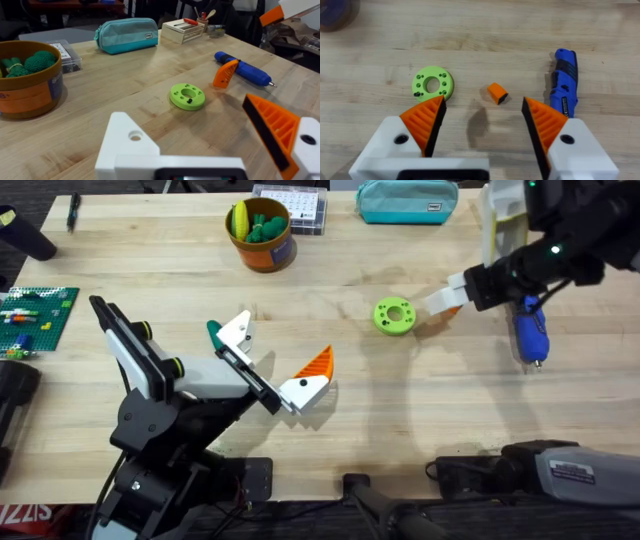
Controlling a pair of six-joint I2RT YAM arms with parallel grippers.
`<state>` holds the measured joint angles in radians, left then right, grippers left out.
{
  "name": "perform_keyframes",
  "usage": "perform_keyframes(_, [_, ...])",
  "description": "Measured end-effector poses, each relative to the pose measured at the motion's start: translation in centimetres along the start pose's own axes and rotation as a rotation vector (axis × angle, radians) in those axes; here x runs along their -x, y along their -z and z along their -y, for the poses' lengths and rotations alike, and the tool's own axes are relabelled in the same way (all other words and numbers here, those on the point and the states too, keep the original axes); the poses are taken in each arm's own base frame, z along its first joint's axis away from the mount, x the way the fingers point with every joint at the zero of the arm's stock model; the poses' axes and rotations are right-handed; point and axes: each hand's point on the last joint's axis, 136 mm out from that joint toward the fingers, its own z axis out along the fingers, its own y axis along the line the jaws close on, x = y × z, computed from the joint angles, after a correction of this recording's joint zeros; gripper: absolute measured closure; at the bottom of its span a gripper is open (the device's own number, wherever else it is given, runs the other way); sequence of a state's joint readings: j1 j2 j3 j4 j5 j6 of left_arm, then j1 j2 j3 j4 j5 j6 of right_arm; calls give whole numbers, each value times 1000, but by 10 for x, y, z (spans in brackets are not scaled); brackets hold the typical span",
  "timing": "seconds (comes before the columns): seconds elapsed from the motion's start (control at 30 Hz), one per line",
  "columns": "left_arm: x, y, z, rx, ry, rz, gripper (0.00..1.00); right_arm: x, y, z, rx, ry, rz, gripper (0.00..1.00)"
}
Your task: Pick up the gripper from the table and insert it into the empty holder that is missing its gripper. Then pick up a screw, insert it into the mounting hole, and use the screwdriver to tighten it. Finally, clean up the table by picking up the vegetable and placing it into the bucket.
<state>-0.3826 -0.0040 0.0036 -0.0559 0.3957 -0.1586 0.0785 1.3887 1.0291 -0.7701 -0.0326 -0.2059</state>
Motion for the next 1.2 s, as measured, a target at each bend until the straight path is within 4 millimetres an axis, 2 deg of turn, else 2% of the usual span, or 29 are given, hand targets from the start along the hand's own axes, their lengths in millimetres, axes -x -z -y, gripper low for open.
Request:
perform_keyframes(0.3, [0,0,0,0,0,0,6,12,3,-1,-6,25,7,46])
perform_keyframes(0.53, [0,0,0,-1,0,0,6,27,20,0,-17,33,69,46])
perform_keyframes(0.77, [0,0,0,0,0,0,6,31,37,0,-30,35,122,46])
perform_keyframes(0.9, [0,0,0,0,0,0,6,32,45,7,-74,34,140,46])
perform_keyframes(1.07, [0,0,0,0,0,0,6,27,42,23,-163,34,102,46])
perform_keyframes(1.2, [0,0,0,0,0,0,6,22,28,28,-183,47,42,46])
